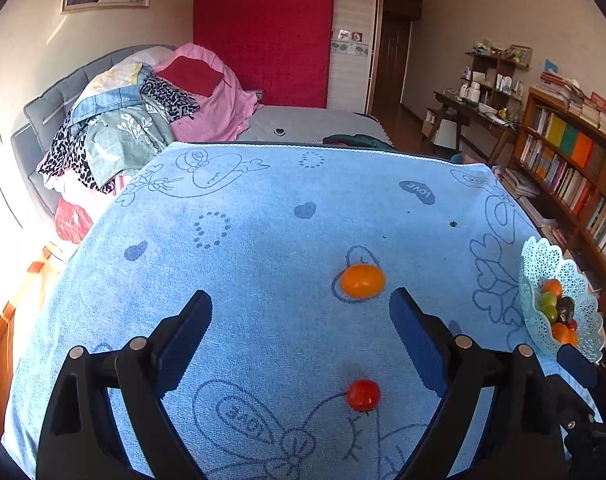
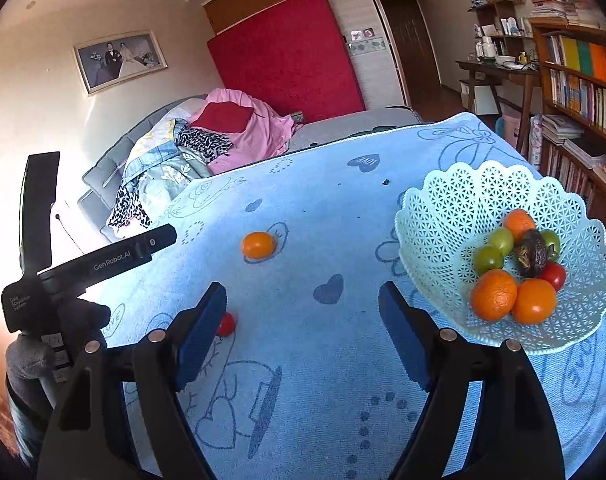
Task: Organize fruits
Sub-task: 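Move both open grippers back toward the small orange and red tomato, then close the right gripper around the red cherry tomato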
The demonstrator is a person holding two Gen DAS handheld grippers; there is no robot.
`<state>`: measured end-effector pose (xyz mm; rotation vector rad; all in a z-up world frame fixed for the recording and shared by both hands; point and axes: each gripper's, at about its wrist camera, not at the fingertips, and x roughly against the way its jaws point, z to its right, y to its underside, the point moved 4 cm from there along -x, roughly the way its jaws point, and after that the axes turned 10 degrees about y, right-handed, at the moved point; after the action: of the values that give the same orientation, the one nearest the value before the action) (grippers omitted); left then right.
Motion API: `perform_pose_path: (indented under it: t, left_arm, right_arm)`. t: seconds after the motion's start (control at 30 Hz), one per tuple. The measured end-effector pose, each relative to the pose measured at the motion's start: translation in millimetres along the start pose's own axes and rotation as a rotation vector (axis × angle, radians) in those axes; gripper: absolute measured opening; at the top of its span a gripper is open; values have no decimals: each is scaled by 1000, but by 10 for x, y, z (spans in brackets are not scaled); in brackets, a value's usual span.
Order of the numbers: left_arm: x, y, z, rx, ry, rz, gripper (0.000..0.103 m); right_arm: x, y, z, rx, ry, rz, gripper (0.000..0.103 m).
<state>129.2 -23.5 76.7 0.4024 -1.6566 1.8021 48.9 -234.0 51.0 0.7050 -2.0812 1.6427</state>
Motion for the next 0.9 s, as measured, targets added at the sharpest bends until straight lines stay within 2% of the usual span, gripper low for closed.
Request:
perform_pose_path:
  t: [0.4, 0.57, 0.9]
  left_arm:
    - [-53, -25, -263, 16, -15, -2, 90]
    - [-98, 3, -373, 25, -17, -11, 90]
    - [-149, -17, -520, 29, -29, -18, 90]
  right_arm:
    - [-499, 299, -678, 130, -79, -166, 77]
    - [-717, 318, -823, 140, -85, -222, 63]
    - [-967, 331, -988, 188, -79, -263, 45]
